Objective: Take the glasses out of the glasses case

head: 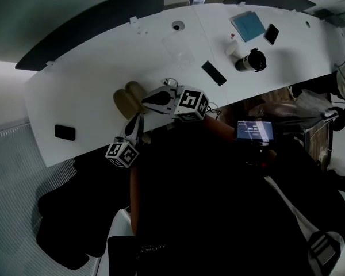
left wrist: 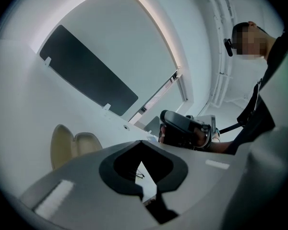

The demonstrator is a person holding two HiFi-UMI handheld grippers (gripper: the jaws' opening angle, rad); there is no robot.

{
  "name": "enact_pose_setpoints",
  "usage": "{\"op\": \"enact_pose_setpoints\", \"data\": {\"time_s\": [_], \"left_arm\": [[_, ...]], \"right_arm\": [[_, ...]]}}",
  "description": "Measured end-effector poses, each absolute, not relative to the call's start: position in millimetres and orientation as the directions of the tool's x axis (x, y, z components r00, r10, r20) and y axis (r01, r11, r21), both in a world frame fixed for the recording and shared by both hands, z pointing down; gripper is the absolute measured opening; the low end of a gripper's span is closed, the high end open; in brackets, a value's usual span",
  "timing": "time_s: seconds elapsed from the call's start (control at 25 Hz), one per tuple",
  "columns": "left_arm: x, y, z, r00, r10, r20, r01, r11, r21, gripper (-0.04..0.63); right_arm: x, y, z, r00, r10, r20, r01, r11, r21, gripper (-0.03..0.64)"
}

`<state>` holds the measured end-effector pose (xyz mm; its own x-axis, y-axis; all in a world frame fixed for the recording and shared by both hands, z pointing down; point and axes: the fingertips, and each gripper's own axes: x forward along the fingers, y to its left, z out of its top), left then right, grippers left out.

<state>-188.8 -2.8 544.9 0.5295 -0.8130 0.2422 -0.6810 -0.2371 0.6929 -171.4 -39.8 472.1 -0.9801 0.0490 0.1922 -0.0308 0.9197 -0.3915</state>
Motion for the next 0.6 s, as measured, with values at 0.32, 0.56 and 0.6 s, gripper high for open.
{"op": "enact_pose_setpoints", "data": {"time_s": [0.32, 0.56, 0.6], "left_arm": [[-209.8, -5.5, 549.1, 0.56, -0.787, 0.259, -0.684, -0.262, 0.681, -0.006], [-220.5, -7.8, 553.7, 0.556, -0.785, 0.272, -0.69, -0.253, 0.678, -0.006], [-221.6, -7.6, 555.3, 0.555, -0.784, 0.278, -0.692, -0.249, 0.677, -0.006]], "right_arm": [[-192.8, -44.7, 480.5, -0.973, 0.047, 0.226, -0.046, 0.92, -0.39, 0.009], [-201.0, -53.3, 482.0, -0.972, 0.048, 0.231, -0.046, 0.921, -0.386, 0.008], [-202.2, -51.5, 481.0, -0.971, 0.063, 0.231, -0.031, 0.923, -0.383, 0.008]]}}
